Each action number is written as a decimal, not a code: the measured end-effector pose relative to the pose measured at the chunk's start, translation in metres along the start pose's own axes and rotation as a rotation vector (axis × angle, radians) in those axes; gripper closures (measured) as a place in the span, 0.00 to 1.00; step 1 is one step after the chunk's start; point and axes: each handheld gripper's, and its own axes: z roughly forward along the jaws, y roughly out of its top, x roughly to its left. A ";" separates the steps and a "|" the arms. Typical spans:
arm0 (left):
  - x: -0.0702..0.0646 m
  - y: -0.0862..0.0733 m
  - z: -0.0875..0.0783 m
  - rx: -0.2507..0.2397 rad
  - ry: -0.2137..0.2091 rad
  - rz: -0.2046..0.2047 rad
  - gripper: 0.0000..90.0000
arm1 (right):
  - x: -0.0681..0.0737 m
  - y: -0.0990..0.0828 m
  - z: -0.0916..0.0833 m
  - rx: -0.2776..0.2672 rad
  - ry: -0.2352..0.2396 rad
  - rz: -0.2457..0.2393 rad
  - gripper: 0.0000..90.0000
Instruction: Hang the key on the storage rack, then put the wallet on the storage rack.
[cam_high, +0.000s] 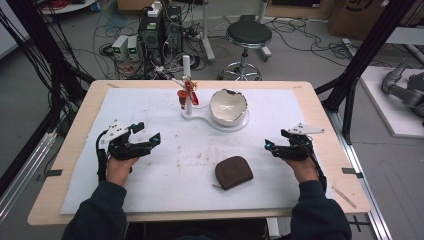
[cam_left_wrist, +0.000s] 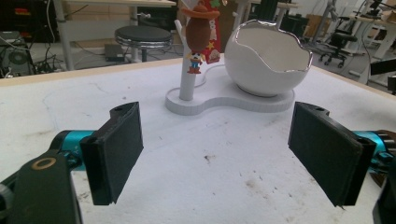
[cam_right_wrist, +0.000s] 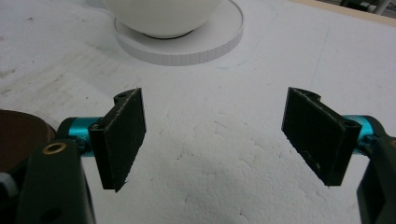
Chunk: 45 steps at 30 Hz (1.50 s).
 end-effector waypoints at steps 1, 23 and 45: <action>0.001 0.000 0.000 0.001 0.005 0.000 0.20 | 0.001 0.000 0.001 0.004 0.001 -0.005 0.25; 0.001 0.000 0.006 0.015 -0.024 -0.023 0.21 | 0.006 -0.003 -0.004 0.009 0.062 0.009 0.25; -0.013 -0.001 0.014 0.080 -0.087 0.023 0.21 | 0.061 -0.006 0.015 0.147 0.385 -0.030 0.24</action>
